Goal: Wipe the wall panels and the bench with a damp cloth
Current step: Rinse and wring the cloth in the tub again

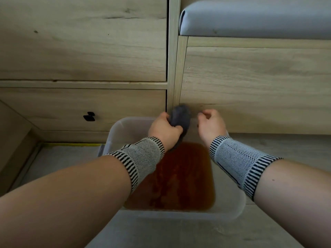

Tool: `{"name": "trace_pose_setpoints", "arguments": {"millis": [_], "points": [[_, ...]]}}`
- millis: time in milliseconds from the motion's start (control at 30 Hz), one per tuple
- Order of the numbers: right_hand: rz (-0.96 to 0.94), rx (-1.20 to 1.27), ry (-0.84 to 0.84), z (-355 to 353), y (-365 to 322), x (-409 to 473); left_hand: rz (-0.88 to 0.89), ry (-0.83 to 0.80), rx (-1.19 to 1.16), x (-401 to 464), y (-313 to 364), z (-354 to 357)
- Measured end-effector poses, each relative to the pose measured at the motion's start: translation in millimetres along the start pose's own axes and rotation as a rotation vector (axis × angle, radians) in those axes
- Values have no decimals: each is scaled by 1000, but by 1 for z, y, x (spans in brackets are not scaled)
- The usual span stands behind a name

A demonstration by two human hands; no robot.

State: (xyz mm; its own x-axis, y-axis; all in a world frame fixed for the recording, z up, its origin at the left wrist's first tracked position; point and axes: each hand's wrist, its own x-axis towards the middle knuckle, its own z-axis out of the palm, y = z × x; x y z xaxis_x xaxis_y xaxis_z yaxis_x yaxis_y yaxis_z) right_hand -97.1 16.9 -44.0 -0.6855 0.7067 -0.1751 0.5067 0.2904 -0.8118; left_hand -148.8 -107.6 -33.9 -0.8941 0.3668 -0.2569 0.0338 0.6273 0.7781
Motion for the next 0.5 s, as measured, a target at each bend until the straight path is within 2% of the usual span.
{"name": "trace_pose_setpoints", "arguments": {"millis": [67,133,200,267,367,467,500], "points": [[84,224,-32,1,-7,-2,-17,82,-92,-3,7,-1],[312,566,-240,10,-23,-10,-65,61,-357,-10,21,1],[443,763,-392,14,-32,-20,-138,19,-597,-15,36,3],[383,718,-371,14,-32,-19,-171,44,-621,-14,40,-1],[285,524,-268,10,-28,-12,-144,71,-619,-14,39,-4],[251,166,-148,6,-19,-6,-6,210,-470,-13,36,-4],[262,126,-73,4,-17,-5,47,255,-416,-14,35,-4]]}}
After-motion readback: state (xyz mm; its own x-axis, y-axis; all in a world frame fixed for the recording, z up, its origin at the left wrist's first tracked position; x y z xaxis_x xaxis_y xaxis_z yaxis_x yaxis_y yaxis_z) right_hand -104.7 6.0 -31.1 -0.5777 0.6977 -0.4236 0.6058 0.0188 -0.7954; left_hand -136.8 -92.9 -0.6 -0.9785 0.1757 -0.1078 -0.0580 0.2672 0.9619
